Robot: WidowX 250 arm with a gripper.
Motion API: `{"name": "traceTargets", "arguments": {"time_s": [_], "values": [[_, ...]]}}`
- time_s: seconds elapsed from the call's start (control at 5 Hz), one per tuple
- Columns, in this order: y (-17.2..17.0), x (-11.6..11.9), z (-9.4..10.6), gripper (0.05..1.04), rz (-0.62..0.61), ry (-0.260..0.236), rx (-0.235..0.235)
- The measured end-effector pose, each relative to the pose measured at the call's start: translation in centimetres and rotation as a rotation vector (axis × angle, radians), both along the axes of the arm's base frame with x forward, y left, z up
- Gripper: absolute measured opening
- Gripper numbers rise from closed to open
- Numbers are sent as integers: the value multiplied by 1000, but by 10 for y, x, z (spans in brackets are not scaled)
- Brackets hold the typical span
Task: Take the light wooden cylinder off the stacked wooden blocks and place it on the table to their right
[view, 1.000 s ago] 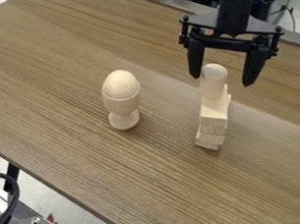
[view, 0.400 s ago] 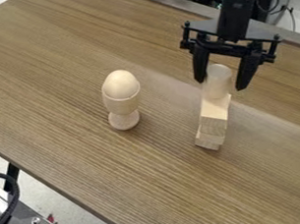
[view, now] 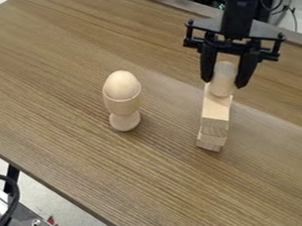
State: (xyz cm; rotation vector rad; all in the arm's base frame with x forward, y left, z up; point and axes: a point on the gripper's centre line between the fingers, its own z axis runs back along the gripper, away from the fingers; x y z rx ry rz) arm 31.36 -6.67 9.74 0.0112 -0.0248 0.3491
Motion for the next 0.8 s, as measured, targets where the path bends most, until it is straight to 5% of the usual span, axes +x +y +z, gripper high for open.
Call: {"name": "traceTargets", "arguments": {"time_s": [0.4, 0.8], "values": [[-30, 19, 23, 548, -68, -51, -55], [-80, 33, -9, 548, -269, 25, -84]]}}
